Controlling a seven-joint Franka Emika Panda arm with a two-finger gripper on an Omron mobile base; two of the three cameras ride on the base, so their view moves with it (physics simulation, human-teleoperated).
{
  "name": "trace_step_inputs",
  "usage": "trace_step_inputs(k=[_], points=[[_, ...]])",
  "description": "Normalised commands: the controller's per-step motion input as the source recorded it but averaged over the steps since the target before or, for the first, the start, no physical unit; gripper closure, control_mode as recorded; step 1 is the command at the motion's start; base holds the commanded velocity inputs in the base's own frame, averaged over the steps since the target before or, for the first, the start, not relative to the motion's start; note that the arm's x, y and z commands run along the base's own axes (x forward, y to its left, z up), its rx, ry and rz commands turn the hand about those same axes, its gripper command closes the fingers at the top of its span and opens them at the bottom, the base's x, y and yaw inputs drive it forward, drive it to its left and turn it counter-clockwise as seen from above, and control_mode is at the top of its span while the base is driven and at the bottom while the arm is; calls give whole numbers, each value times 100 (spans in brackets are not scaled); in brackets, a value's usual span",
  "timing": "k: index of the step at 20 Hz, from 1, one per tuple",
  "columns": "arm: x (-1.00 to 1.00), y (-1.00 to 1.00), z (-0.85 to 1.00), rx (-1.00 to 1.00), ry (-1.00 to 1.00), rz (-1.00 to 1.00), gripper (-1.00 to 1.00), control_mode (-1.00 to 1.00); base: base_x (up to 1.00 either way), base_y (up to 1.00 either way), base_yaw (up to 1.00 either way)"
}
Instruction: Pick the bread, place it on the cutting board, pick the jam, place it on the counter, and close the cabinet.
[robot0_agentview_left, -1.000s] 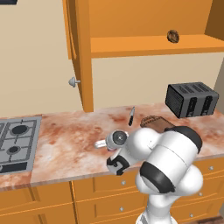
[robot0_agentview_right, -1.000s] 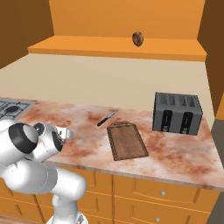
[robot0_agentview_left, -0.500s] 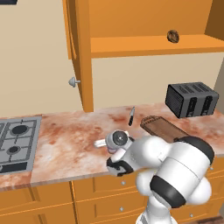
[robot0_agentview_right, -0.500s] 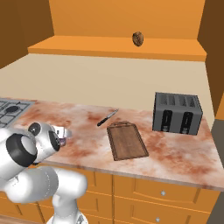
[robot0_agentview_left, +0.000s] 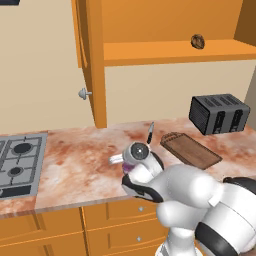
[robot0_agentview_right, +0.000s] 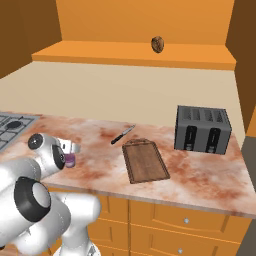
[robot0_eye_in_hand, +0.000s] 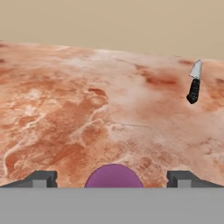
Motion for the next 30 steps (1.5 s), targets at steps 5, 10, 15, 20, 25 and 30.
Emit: trace_step_inputs(k=[5,10,15,20,25,30], points=[[-18,-14,22,0,0,0,-100,-100,0,0,0],[-15,-16,23,0,0,0,-100,-100,0,0,0],[-11,-14,15,0,0,0,-100,-100,0,0,0],[-8,-14,9,0,0,0,-100,-100,0,0,0],[-5,-15,10,0,0,0,-100,-100,0,0,0],[-6,-21,13,0,0,0,-100,-100,0,0,0]])
